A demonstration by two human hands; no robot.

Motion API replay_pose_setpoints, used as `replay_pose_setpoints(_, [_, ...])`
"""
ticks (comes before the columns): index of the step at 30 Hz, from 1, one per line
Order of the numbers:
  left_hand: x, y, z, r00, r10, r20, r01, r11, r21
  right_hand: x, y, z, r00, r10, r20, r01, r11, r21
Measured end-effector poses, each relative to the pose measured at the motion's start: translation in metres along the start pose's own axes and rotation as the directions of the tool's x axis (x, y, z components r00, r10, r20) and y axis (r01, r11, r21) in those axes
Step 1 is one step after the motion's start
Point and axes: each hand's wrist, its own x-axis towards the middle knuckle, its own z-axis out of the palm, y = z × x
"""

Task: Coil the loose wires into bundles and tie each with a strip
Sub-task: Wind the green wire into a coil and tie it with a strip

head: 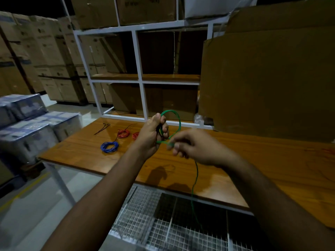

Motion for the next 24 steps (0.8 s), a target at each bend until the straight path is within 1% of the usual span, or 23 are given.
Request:
replay_pose_setpoints(1, [-0.003,0.000,0.002,1.000,-0.011,0.014,0.012,1.000,-0.012,0.004,0.002,-0.006,0.991,-0.011,-0.136,0.012,1.000,0.003])
replay_pose_setpoints(2, [-0.005,0.000,0.004,0.999,-0.020,0.026,0.021,1.000,-0.019,0.008,0.006,-0.010,0.960,-0.023,-0.278,0.020,1.000,-0.013])
replay_pose_setpoints(3, [-0.008,0.000,0.007,0.999,-0.026,0.038,0.026,1.000,-0.017,0.013,0.011,-0.014,0.917,-0.041,-0.397,0.030,0.999,-0.036])
replay_pose_setpoints(4, [-0.011,0.001,0.010,0.998,-0.033,0.052,0.034,0.999,-0.014,0.018,0.016,-0.017,0.878,-0.053,-0.476,0.032,0.998,-0.052])
replay_pose_setpoints(5, [-0.013,0.000,0.013,0.997,-0.045,0.068,0.046,0.999,-0.018,0.023,0.021,-0.019,0.852,-0.055,-0.521,0.027,0.998,-0.061])
replay_pose_setpoints(7, [-0.016,-0.001,0.017,0.990,-0.088,0.110,0.093,0.994,-0.050,0.031,0.029,-0.023,0.829,-0.052,-0.557,0.004,0.996,-0.087])
replay_pose_setpoints(9, [-0.018,-0.002,0.019,0.978,-0.128,0.162,0.146,0.984,-0.101,0.039,0.036,-0.026,0.807,-0.102,-0.581,-0.015,0.981,-0.193])
replay_pose_setpoints(11, [-0.020,-0.001,0.018,0.964,-0.160,0.210,0.202,0.959,-0.198,0.045,0.044,-0.027,0.787,-0.151,-0.598,-0.039,0.955,-0.293])
replay_pose_setpoints(12, [-0.020,0.001,0.016,0.957,-0.176,0.230,0.233,0.940,-0.251,0.048,0.049,-0.026,0.784,-0.143,-0.603,-0.063,0.950,-0.307])
replay_pose_setpoints(13, [-0.021,0.004,0.015,0.951,-0.186,0.247,0.256,0.921,-0.293,0.049,0.055,-0.026,0.793,-0.106,-0.599,-0.089,0.954,-0.287])
replay_pose_setpoints(14, [-0.022,0.008,0.013,0.948,-0.190,0.257,0.269,0.907,-0.323,0.049,0.063,-0.026,0.819,-0.040,-0.572,-0.100,0.972,-0.212])
replay_pose_setpoints(15, [-0.022,0.012,0.011,0.947,-0.188,0.262,0.273,0.898,-0.345,0.048,0.070,-0.024,0.863,0.047,-0.503,-0.092,0.994,-0.065])
replay_pose_setpoints(16, [-0.023,0.016,0.009,0.947,-0.178,0.266,0.270,0.892,-0.363,0.044,0.078,-0.022,0.912,0.129,-0.388,-0.077,0.986,0.147])
replay_pose_setpoints(17, [-0.023,0.020,0.007,0.950,-0.163,0.268,0.260,0.887,-0.381,0.040,0.090,-0.019,0.952,0.188,-0.243,-0.085,0.922,0.378])
replay_pose_setpoints(18, [-0.022,0.023,0.005,0.952,-0.146,0.270,0.248,0.884,-0.395,0.034,0.103,-0.013,0.972,0.216,-0.093,-0.125,0.810,0.572])
replay_pose_setpoints(19, [-0.021,0.026,0.004,0.953,-0.129,0.275,0.237,0.882,-0.407,0.028,0.117,-0.007,0.975,0.218,0.038,-0.180,0.680,0.710])
replay_pose_setpoints(20, [-0.020,0.028,0.002,0.953,-0.115,0.280,0.228,0.881,-0.414,0.022,0.132,0.000,0.968,0.207,0.142,-0.238,0.575,0.783])
replay_pose_setpoints(21, [-0.018,0.030,0.001,0.954,-0.103,0.280,0.219,0.881,-0.420,0.017,0.143,0.010,0.955,0.201,0.217,-0.292,0.510,0.810])
replay_pose_setpoints(22, [-0.017,0.031,0.000,0.957,-0.095,0.274,0.209,0.881,-0.425,0.011,0.147,0.020,0.942,0.202,0.267,-0.332,0.473,0.816])
replay_pose_setpoints(23, [-0.015,0.031,0.000,0.961,-0.088,0.263,0.197,0.883,-0.426,0.007,0.147,0.032,0.934,0.219,0.284,-0.355,0.455,0.817])
replay_pose_setpoints(24, [-0.014,0.031,0.001,0.965,-0.084,0.250,0.187,0.887,-0.422,0.004,0.142,0.041,0.930,0.255,0.265,-0.357,0.455,0.815])
